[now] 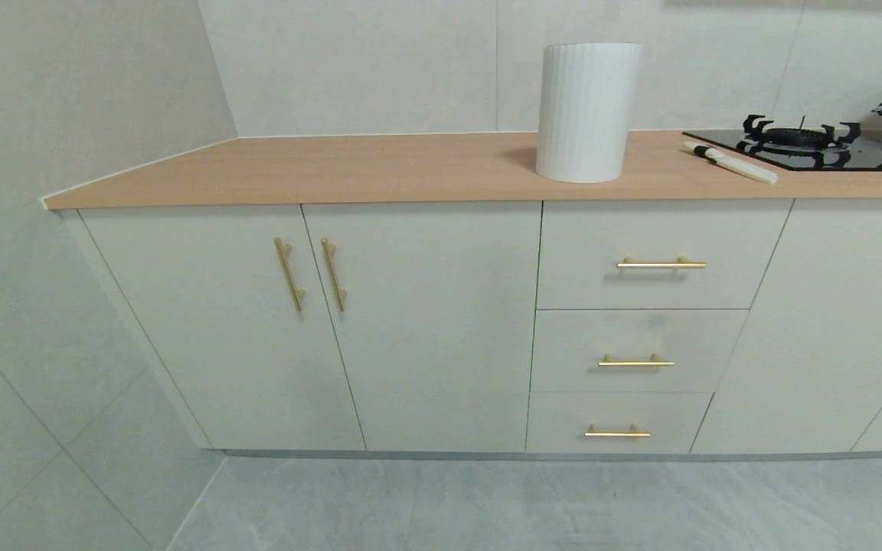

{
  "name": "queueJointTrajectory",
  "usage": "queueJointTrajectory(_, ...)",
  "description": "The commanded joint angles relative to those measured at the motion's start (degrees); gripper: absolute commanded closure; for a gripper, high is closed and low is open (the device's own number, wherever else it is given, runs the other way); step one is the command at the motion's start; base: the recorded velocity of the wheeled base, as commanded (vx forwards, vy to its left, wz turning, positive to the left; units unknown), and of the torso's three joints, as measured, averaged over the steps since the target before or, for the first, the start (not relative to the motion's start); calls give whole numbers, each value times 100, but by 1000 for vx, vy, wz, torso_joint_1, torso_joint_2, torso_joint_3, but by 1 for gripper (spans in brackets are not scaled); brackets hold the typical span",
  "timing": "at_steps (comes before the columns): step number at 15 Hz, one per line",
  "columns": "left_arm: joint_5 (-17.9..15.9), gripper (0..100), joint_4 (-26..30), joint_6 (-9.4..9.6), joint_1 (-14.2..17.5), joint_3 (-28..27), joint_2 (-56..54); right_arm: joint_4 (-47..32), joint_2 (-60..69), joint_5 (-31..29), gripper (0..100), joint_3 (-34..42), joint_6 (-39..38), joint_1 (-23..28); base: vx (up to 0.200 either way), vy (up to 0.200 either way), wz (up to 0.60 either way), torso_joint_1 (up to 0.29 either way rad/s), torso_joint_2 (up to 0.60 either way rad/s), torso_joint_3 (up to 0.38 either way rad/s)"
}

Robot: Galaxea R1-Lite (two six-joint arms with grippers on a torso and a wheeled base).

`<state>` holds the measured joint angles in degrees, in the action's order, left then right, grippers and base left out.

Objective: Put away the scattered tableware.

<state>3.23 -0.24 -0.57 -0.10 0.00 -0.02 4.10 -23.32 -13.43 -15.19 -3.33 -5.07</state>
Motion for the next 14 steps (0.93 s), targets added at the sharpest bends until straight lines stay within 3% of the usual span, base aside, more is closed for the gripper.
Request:
queueJointTrajectory(1,2,0,-2,-4,1,0,2,-972,1884,-291,0,341,245,270,0,0,0,0,0,0)
queueJointTrajectory(5,2,0,-2,-4,1,0,2,-893,2323,-203,0,860,245,498,0,0,0,0,0,0)
queueJointTrajectory(7,2,0,-2,-4,1,0,2,-234,2323,640,0,1334,298,498,0,0,0,0,0,0)
queueJointTrajectory(9,2,0,-2,-4,1,0,2,188,2323,1071,0,1519,588,498,0,0,0,0,0,0)
queueJointTrajectory(14,2,0,-2,5,1,0,2,-331,2323,1546,0,1519,684,498,0,0,0,0,0,0)
